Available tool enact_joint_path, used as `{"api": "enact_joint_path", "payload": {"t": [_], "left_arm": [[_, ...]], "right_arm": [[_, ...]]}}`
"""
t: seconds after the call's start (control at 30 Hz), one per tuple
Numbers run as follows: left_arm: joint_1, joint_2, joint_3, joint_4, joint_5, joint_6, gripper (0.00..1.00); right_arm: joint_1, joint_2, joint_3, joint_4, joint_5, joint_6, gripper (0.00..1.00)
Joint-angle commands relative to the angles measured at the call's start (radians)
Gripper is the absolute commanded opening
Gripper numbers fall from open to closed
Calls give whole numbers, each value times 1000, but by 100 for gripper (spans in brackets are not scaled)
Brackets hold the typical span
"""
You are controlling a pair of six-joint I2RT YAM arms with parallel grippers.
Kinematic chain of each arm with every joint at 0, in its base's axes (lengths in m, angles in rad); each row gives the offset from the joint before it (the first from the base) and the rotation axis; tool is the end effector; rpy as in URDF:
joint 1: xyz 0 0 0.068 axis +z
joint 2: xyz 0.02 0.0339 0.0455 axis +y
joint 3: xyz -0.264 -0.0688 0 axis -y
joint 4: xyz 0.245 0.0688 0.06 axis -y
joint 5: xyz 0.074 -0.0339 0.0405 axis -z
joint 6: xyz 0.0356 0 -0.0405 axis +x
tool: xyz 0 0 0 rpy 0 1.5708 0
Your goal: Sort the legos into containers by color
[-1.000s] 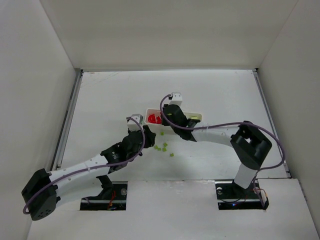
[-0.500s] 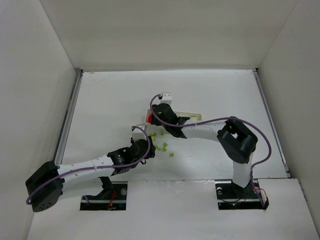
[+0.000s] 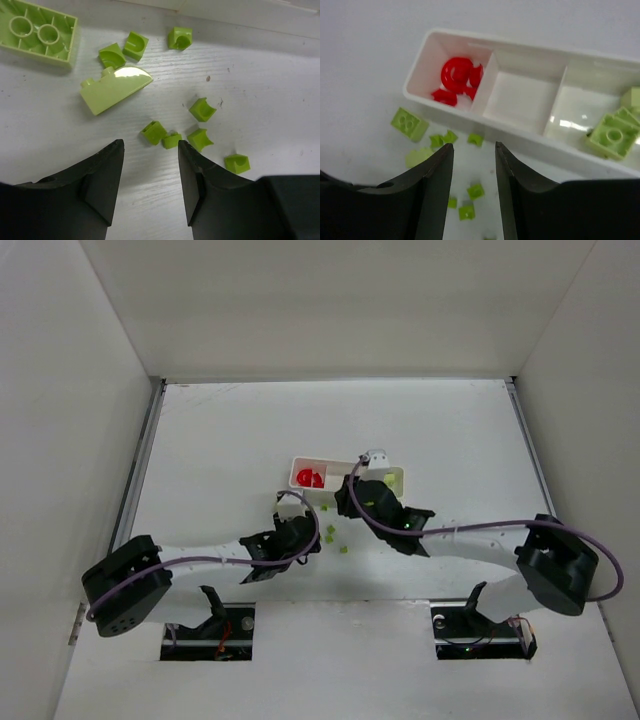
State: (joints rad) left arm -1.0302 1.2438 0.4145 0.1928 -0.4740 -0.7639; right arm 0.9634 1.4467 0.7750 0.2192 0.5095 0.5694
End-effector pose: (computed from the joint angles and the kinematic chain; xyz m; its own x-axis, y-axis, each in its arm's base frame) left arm 0.1323 -0.1888 0.1605 -0.6179 -0.1664 -0.7684 0.2029 0.9105 -0.3604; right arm 0.1917 0.2454 0.2240 -0.4617 0.1604 -0.8724 -0.2584 0.9165 0.3053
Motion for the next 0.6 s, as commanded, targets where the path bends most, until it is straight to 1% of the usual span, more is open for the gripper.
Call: {"api": "enact_joint_path", "payload": {"t": [0.0, 0.17, 0.3, 0.5, 0.57], "left_arm": [[6, 31, 41, 106, -20, -3, 45], [31, 81, 44, 132, -26, -3, 45], [38, 108, 46, 135, -26, -2, 44], [40, 151, 55, 146, -28, -6, 39], [42, 160, 56, 154, -22, -3, 34]], "right_arm": [[51, -63, -117, 11, 38, 53, 45], [152, -92, -213, -41, 23, 106, 47], [240, -88, -236, -60, 67, 148, 54], [261, -16, -226, -35, 60, 161, 55], [266, -3, -209, -43, 61, 152, 54]]}}
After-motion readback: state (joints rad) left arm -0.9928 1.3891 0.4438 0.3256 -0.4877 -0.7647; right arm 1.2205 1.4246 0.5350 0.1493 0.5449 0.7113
